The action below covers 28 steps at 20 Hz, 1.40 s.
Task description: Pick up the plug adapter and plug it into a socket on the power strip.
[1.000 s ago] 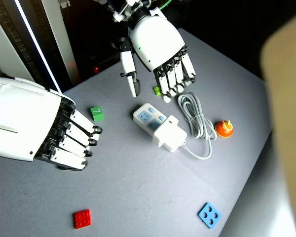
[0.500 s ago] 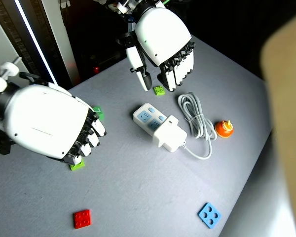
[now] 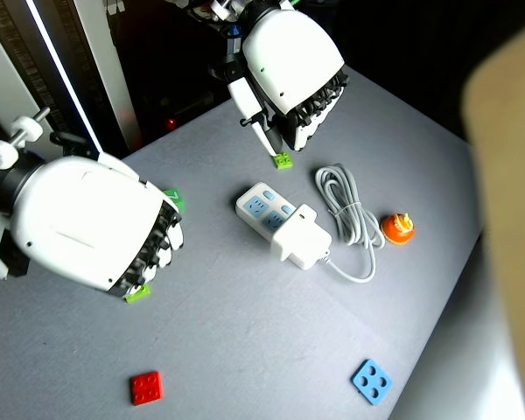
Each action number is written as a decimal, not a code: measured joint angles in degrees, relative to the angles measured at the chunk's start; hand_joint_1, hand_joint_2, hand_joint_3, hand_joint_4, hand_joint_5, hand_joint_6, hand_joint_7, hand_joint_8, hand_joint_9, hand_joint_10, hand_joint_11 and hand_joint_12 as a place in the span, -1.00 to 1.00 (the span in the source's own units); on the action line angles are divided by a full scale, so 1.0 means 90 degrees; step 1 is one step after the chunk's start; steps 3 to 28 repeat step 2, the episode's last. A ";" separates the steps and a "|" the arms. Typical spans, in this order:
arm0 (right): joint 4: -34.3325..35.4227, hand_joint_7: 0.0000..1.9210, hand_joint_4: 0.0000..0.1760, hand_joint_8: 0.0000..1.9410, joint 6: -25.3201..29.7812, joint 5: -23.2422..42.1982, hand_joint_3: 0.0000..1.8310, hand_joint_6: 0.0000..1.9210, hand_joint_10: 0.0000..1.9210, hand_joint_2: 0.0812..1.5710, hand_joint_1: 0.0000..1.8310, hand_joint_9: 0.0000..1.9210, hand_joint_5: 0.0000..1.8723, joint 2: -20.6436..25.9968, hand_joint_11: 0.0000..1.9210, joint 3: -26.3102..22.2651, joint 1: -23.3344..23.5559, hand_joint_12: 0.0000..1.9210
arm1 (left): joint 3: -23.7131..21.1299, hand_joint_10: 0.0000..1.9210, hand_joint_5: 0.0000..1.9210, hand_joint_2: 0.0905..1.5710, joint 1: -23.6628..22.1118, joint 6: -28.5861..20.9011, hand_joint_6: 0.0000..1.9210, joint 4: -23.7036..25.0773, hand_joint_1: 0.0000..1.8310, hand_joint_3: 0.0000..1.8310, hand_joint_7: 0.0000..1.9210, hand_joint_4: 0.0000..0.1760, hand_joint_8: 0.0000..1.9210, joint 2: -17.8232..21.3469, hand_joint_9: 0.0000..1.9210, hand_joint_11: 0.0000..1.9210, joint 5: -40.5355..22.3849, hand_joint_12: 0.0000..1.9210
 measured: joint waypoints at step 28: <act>0.0027 0.27 -1.00 1.00 0.0015 0.0051 -1.00 1.00 1.00 0.87 -0.52 0.42 0.15 -0.0007 0.59 0.0000 -0.0015 1.00 | 0.0000 1.00 0.19 0.84 -0.0034 0.0000 1.00 0.0007 -0.36 -1.00 0.32 -1.00 1.00 0.0000 0.39 0.46 -0.0012 1.00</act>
